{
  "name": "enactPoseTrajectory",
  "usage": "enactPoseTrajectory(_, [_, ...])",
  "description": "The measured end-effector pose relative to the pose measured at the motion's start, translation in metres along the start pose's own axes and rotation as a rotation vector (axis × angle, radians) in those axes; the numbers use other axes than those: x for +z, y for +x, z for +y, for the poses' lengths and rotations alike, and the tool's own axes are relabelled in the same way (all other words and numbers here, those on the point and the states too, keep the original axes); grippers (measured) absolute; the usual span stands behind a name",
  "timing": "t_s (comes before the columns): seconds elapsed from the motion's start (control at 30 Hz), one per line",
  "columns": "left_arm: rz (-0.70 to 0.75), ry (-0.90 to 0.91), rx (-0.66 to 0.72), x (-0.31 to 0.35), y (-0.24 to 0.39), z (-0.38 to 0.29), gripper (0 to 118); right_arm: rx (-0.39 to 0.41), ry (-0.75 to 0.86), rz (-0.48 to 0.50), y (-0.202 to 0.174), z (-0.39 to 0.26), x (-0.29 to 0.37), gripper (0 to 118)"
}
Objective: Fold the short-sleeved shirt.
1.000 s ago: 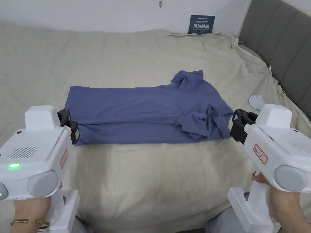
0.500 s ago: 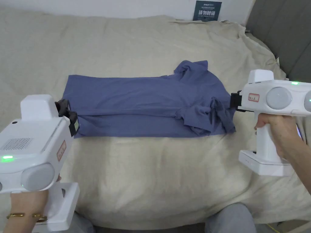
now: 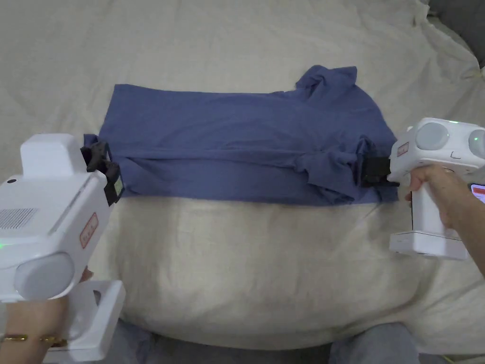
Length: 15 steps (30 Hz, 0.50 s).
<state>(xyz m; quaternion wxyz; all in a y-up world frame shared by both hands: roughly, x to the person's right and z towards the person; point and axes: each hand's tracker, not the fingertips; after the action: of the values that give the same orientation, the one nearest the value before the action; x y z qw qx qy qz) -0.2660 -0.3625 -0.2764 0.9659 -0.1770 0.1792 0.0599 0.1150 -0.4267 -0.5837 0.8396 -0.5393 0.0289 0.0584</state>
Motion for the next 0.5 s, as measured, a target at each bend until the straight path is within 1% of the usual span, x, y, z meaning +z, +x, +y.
enactPoseTrajectory(0.1, [0.004,-0.013,0.011,-0.005,-0.004,-0.001,0,-0.023,-0.016,-0.012,0.002,-0.003,-0.010,95])
enactPoseTrajectory(0.13, [0.008,-0.015,0.008,-0.006,-0.004,-0.001,0,-0.032,-0.028,-0.001,0.004,-0.004,-0.011,90])
enactPoseTrajectory(0.17, [0.012,-0.020,0.003,-0.007,-0.004,-0.001,0,-0.058,-0.040,0.009,0.006,-0.006,-0.014,79])
enactPoseTrajectory(0.2, [0.014,-0.025,0.002,-0.008,-0.005,-0.002,0,-0.077,-0.047,0.010,0.007,-0.007,-0.016,52])
enactPoseTrajectory(0.23, [0.014,-0.027,0.003,-0.009,-0.005,-0.002,0,-0.098,-0.051,0.022,0.010,-0.007,-0.017,36])
enactPoseTrajectory(0.27, [0.015,-0.030,0.004,-0.009,-0.005,-0.002,0,-0.147,-0.053,0.043,0.014,-0.009,-0.018,33])
enactPoseTrajectory(0.3, [0.018,-0.035,0.002,-0.011,-0.006,-0.003,0,-0.167,-0.052,0.060,0.016,-0.009,-0.017,25])
enactPoseTrajectory(0.33, [0.020,-0.039,0.000,-0.011,-0.006,-0.004,0,-0.154,-0.053,0.062,0.017,-0.009,-0.016,17])
enactPoseTrajectory(0.37, [0.021,-0.046,0.000,-0.013,-0.007,-0.004,0,-0.157,-0.051,0.073,0.019,-0.008,-0.015,11])
enactPoseTrajectory(0.4, [0.022,-0.054,0.000,-0.014,-0.007,-0.004,0,-0.176,-0.048,0.086,0.022,-0.007,-0.013,9])
enactPoseTrajectory(0.43, [0.022,-0.062,0.004,-0.014,-0.008,-0.004,0,-0.196,-0.048,0.095,0.023,-0.007,-0.011,9])
enactPoseTrajectory(0.5, [0.025,-0.090,0.018,-0.018,-0.011,0.000,0,-0.190,-0.044,0.096,0.023,-0.007,-0.006,9])
